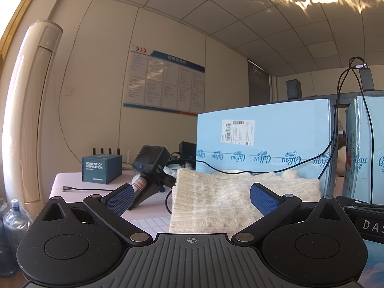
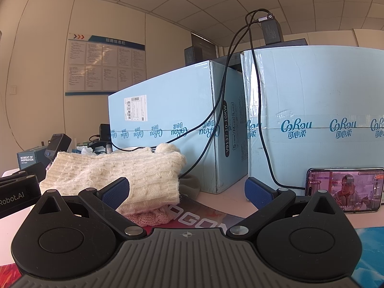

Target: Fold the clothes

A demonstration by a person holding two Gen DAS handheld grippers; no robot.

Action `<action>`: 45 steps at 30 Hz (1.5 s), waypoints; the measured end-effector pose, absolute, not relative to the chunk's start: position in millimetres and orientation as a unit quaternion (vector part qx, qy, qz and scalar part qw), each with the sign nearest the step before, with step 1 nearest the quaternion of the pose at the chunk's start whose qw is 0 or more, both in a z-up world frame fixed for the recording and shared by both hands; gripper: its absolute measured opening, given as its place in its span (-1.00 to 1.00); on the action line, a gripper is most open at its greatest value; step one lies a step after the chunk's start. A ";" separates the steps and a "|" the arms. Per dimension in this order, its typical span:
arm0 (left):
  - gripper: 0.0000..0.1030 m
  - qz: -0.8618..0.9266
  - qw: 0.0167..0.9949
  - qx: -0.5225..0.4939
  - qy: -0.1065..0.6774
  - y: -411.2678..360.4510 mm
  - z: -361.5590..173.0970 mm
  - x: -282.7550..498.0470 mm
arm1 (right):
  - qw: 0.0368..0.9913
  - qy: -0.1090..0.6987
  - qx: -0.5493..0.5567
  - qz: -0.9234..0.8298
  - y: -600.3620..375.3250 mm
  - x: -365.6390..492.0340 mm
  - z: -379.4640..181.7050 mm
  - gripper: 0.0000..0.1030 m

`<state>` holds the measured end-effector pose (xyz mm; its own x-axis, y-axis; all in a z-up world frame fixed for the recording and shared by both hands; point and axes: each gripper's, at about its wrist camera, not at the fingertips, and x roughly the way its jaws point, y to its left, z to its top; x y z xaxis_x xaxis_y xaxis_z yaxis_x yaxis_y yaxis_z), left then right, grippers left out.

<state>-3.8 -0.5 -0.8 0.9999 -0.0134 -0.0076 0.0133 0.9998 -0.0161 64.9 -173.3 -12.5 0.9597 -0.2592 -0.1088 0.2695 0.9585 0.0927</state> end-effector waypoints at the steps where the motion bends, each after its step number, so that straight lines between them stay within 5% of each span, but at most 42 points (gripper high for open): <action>1: 1.00 -0.007 1.000 -0.008 0.004 -0.6 -0.7 -3.9 | 0.988 0.050 0.055 -0.136 -173.8 65.2 -12.6 1.00; 28: 1.00 -0.071 0.996 -0.053 -0.020 12.2 -0.5 -8.7 | 0.980 0.008 0.021 -0.197 -157.1 40.9 -9.4 1.00; 45: 1.00 -0.194 0.978 -0.061 -0.054 9.7 2.1 -27.8 | 0.976 0.019 0.084 -0.199 -158.0 -81.5 10.7 1.00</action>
